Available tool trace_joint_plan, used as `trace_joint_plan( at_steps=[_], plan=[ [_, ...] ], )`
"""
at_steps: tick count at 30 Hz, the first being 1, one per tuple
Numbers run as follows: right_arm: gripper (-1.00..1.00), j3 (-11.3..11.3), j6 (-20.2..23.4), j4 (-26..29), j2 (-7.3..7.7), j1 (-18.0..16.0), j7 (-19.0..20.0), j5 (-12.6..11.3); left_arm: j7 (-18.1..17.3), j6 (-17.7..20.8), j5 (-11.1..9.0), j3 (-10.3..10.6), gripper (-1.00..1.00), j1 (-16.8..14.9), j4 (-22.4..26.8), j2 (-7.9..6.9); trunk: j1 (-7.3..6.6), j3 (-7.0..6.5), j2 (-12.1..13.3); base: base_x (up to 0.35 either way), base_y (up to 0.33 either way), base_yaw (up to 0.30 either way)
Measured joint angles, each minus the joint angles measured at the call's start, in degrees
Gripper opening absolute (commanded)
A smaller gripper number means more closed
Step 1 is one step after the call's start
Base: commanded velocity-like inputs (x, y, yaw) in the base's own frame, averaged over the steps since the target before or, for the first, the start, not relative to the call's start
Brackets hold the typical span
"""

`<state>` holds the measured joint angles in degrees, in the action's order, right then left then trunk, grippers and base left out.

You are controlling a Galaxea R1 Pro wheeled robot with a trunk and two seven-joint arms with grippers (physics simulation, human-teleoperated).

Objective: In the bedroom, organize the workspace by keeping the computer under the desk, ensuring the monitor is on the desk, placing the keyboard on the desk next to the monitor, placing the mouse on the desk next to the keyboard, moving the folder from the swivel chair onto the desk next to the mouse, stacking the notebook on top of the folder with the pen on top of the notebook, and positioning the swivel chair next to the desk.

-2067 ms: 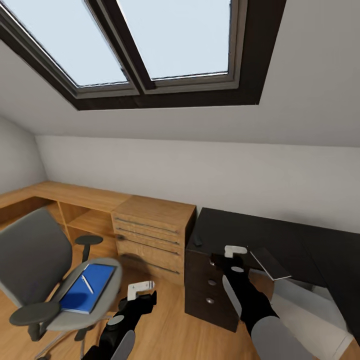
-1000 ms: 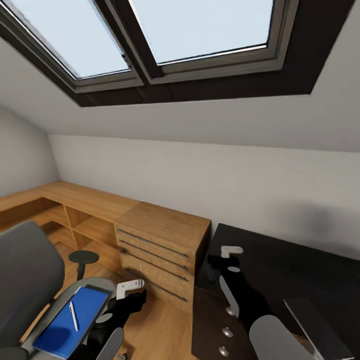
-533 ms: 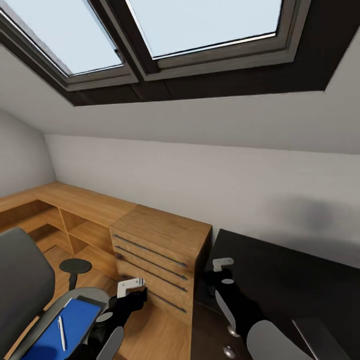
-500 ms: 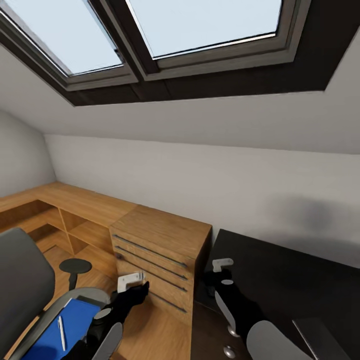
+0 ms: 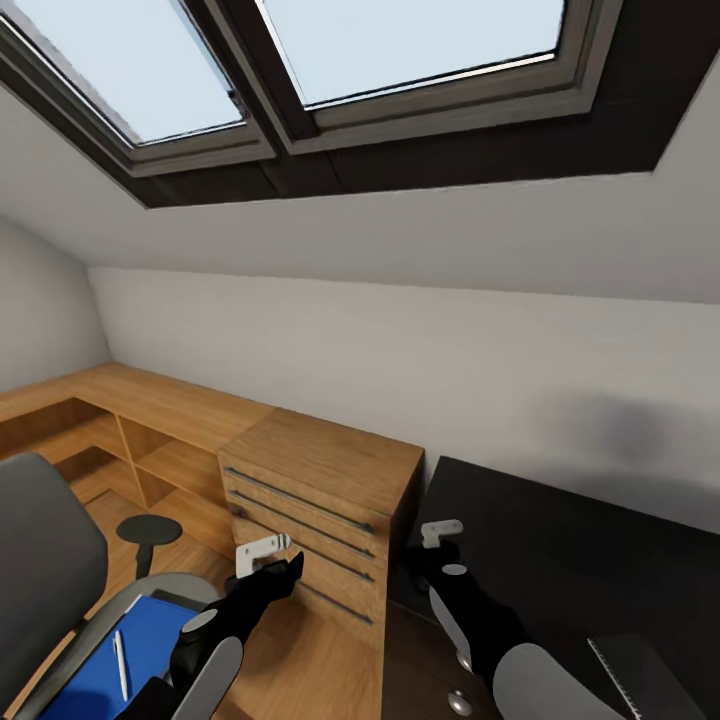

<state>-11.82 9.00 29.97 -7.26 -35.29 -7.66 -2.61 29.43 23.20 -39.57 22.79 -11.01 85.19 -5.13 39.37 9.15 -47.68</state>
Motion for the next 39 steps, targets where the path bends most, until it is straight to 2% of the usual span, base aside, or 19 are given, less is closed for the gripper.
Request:
trace_joint_plan(
  at_steps=[7, 23, 32, 39],
  plan=[
    [1.0, 0.1, -0.1, -0.1, 0.0, 0.0, 0.0, -0.1, 0.0, 0.0, 0.0, 0.0, 1.0, -0.1, 2.9, 0.0, 1.54, 1.26, -2.8, 0.0, 0.0, 0.0],
    [1.0, 0.2, -0.4, -1.2, 0.06, -0.1, 0.0, -0.2, 0.0, 0.0, 0.1, 0.0, 1.0, -0.1, 3.2, 0.0, 5.06, 4.14, -9.2, 0.0, 0.0, 0.0],
    [1.0, 0.4, -0.4, -1.2, 0.26, -0.1, 0.0, -0.2, 3.1, -0.1, -0.1, 0.2, 1.0, -0.1, 3.2, 0.0, 7.03, 5.76, -12.9, 0.0, 0.0, 0.0],
    [1.0, 0.5, -0.4, -1.7, 0.27, -0.1, 0.0, -0.2, 3.4, -0.1, -0.2, 0.2, 1.0, -0.1, 3.2, 0.0, 8.57, 7.02, -15.7, 0.0, 0.0, 0.0]
  ],
)
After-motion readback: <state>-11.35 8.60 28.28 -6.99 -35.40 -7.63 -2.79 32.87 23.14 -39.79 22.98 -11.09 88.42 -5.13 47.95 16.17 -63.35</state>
